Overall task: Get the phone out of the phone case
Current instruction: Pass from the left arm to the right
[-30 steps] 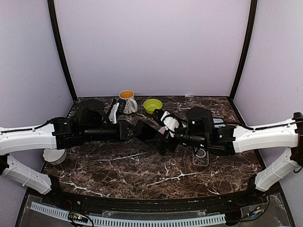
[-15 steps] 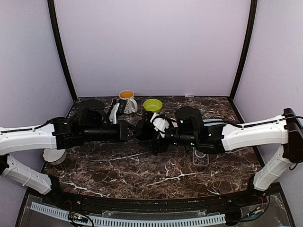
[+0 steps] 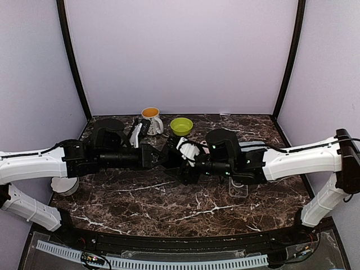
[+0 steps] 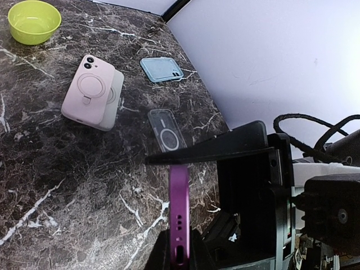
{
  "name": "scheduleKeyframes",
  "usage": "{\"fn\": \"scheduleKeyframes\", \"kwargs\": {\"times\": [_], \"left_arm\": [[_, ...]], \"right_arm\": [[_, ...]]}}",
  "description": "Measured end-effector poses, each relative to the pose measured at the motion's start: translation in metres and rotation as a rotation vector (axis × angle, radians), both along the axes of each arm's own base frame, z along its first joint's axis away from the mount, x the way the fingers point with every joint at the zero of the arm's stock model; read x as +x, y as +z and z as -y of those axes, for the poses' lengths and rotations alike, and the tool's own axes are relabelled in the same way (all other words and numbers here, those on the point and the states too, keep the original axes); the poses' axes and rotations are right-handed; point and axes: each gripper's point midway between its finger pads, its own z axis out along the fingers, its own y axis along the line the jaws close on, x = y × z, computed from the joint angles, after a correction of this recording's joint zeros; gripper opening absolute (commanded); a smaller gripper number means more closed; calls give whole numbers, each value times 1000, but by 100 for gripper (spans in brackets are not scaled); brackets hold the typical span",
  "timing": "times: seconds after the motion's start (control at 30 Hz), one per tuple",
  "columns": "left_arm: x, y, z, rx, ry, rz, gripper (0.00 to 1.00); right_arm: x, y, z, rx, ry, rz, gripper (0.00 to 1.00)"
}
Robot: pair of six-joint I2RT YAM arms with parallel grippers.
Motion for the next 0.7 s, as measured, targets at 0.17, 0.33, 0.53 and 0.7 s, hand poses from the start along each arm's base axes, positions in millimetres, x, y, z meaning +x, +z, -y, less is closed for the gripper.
{"fn": "scheduleKeyframes", "kwargs": {"times": [0.17, 0.33, 0.53, 0.7], "left_arm": [[0, 1, 0, -11, 2, 5, 47], [-1, 11, -6, -51, 15, 46, 72], [-2, 2, -23, -29, 57, 68, 76], [0, -11, -36, 21, 98, 78, 76]], "right_arm": [[-2, -3, 0, 2, -15, -30, 52], [-8, -33, 14, -28, -53, -127, 51], [-15, -84, 51, -128, -174, -276, 50], [-17, -113, 77, -179, -289, -380, 50]]}}
